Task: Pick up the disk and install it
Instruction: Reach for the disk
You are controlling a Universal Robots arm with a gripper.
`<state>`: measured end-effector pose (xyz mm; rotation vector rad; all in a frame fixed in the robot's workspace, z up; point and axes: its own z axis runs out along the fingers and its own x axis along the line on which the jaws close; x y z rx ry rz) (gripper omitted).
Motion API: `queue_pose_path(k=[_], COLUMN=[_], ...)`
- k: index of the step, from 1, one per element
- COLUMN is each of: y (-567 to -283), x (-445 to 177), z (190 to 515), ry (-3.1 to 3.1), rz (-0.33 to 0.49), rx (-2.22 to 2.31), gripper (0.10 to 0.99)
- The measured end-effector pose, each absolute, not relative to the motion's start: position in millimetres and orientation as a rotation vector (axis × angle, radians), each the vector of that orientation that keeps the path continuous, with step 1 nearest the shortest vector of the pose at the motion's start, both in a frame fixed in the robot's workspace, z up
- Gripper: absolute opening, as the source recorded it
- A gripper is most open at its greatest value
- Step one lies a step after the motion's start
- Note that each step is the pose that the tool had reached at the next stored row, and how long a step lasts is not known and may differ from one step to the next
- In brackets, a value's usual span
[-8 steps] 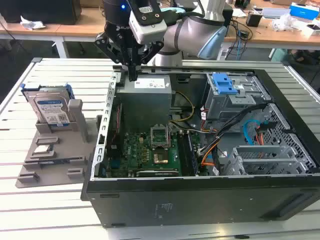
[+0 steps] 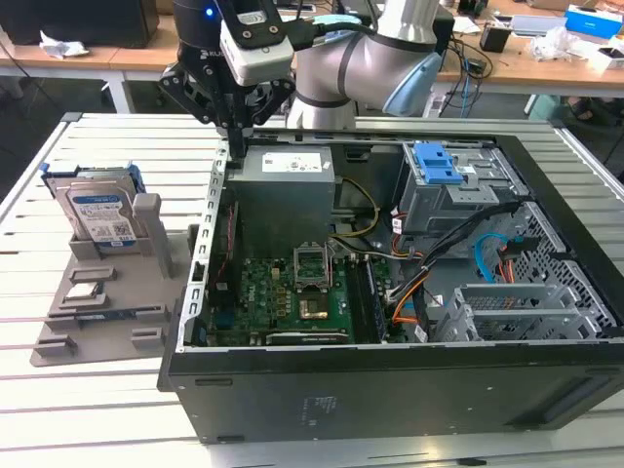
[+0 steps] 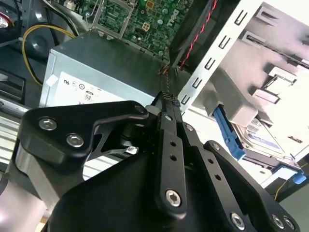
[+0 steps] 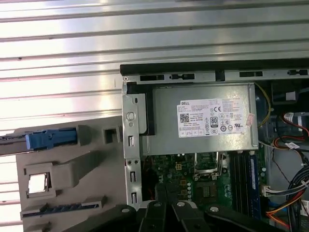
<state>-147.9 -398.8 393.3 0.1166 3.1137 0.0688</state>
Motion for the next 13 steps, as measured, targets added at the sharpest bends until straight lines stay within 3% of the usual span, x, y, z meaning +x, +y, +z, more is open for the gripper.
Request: queue_pose_path(k=[13], y=[-399], x=[-189], z=[393], ry=[3.114], rz=[0.069], rx=[0.116], gripper=[0.106])
